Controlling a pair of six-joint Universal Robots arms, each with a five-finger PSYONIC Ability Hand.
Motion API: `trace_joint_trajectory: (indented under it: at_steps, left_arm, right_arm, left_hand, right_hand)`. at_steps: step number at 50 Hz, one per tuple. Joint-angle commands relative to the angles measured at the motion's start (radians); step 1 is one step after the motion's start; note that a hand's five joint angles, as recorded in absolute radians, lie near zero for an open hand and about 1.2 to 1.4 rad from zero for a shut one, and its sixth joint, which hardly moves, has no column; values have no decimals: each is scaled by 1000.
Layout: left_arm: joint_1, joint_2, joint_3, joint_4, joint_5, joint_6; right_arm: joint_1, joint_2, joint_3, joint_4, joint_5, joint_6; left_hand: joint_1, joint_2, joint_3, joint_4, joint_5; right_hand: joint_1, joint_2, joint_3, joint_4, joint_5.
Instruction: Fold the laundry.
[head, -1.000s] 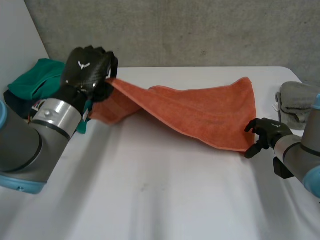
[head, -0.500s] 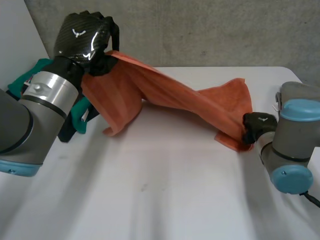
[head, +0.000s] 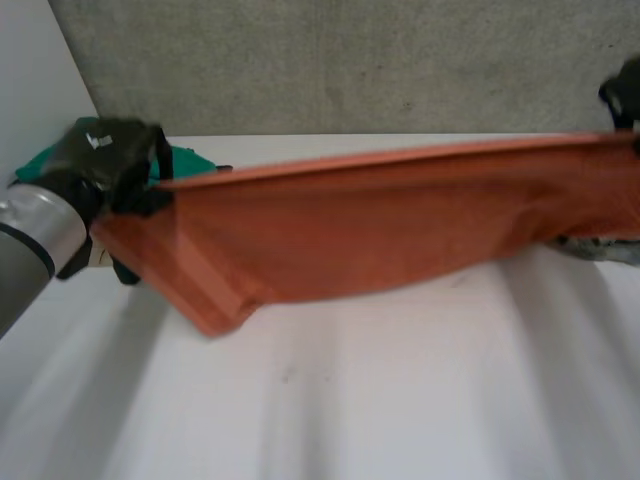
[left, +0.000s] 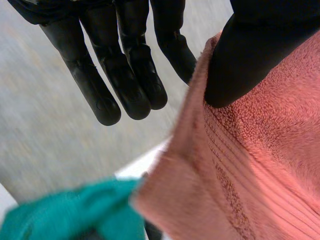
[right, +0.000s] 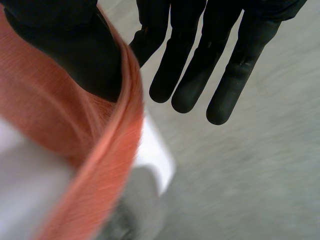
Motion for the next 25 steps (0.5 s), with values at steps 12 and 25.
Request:
trace_joint_trajectory:
  at_steps: [12,25]
  left_arm:
    - [-48,-507,651,71,14,188]
    - [-39,-481,732,599,-35,-7]
  right_arm:
    - [-1,455,-448,-309,97,96]
    - [78,434,-511,-857,180,207]
  left_hand:
    - [248,199,206,196,244]
    - [248,199,206,196,244]
  right_hand:
    - [274,222,212,199,238]
    - [274,222,212,199,238]
